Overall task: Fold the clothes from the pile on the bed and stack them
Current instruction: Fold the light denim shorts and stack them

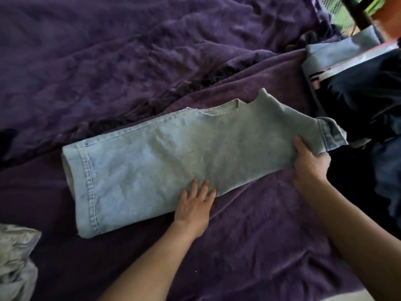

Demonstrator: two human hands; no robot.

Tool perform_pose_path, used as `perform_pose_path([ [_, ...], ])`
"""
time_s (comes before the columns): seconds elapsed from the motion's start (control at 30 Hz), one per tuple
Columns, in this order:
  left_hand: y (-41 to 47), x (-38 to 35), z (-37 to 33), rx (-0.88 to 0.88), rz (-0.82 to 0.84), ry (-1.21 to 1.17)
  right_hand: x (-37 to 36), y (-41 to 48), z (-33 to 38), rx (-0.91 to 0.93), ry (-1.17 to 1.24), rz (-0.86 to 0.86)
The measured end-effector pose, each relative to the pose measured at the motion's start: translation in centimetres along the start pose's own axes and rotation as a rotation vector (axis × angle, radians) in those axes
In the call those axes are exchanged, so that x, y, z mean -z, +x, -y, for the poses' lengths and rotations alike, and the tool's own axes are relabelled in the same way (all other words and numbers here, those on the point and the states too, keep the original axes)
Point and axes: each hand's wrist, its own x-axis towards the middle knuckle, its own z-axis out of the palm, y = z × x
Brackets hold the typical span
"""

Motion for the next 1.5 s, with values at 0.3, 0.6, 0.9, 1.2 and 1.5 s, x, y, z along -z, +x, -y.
perform_pose_path([
  [0.3,-6.0,1.3,7.2,0.271,-0.407,-0.575,-7.3,-10.0,-0.5,1.143,-0.885,0.491],
  [0.6,-9.5,-0.6,10.3,0.329,-0.521,-0.564,-9.8,-11.7,-11.0,1.077,-1.542,0.874],
  [0.9,-2.2,-0.1,8.3,0.143,-0.284,-0.228,-8.5,-5.5,-4.7,0.954,-0.885,0.582],
  [1.2,-0.4,-2.2,8.7,0.169,-0.091,-0.113,-10.4,-1.3,-3.4,0.091,-0.623,0.707],
  [1.5,-8.7,-1.5,12.3,0.258,-0.353,-0.333,-14.2,-16.9,3.3,0.457,-0.79,0.897],
])
